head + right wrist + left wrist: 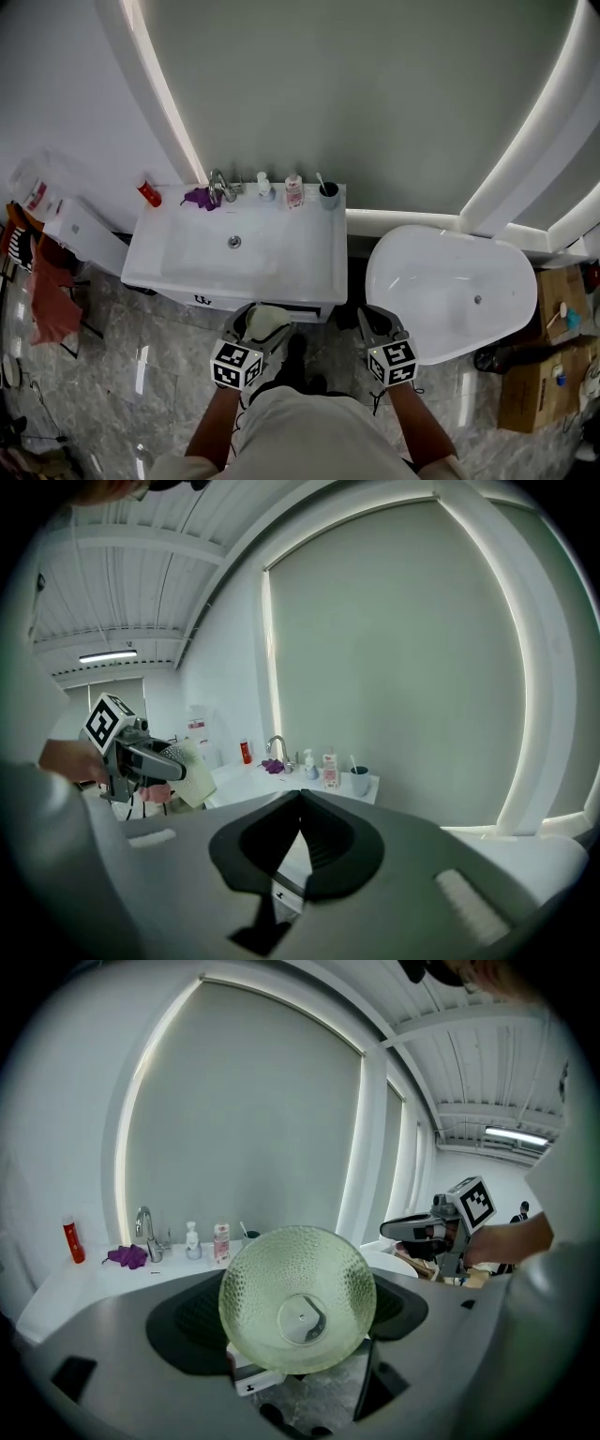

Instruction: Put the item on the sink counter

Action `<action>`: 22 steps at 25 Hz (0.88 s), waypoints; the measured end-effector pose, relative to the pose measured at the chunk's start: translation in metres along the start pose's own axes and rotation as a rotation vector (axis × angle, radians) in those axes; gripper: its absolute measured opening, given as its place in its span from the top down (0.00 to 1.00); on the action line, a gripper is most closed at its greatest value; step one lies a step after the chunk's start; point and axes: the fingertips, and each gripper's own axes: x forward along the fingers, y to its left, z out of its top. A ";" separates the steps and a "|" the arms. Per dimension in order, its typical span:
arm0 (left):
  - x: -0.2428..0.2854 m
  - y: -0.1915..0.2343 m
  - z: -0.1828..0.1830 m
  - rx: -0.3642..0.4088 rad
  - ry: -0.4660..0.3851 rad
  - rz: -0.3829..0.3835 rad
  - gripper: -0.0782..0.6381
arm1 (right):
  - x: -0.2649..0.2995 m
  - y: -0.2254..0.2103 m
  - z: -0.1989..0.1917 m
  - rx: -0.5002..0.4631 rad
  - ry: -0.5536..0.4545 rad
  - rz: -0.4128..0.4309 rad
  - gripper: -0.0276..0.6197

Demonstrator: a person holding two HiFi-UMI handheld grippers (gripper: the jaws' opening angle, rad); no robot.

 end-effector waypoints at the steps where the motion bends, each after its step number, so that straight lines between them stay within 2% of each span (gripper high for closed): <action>1: 0.008 0.004 0.001 0.003 0.008 -0.005 0.33 | 0.005 -0.004 -0.001 0.004 0.005 -0.008 0.94; 11: 0.106 0.049 0.015 0.127 0.080 -0.088 0.33 | 0.062 -0.037 -0.005 0.035 0.083 -0.076 0.94; 17: 0.173 0.070 -0.007 0.192 0.149 -0.151 0.33 | 0.093 -0.053 -0.015 0.072 0.131 -0.122 0.94; 22: 0.222 0.079 -0.041 0.256 0.223 -0.209 0.33 | 0.118 -0.060 -0.030 0.118 0.171 -0.165 0.94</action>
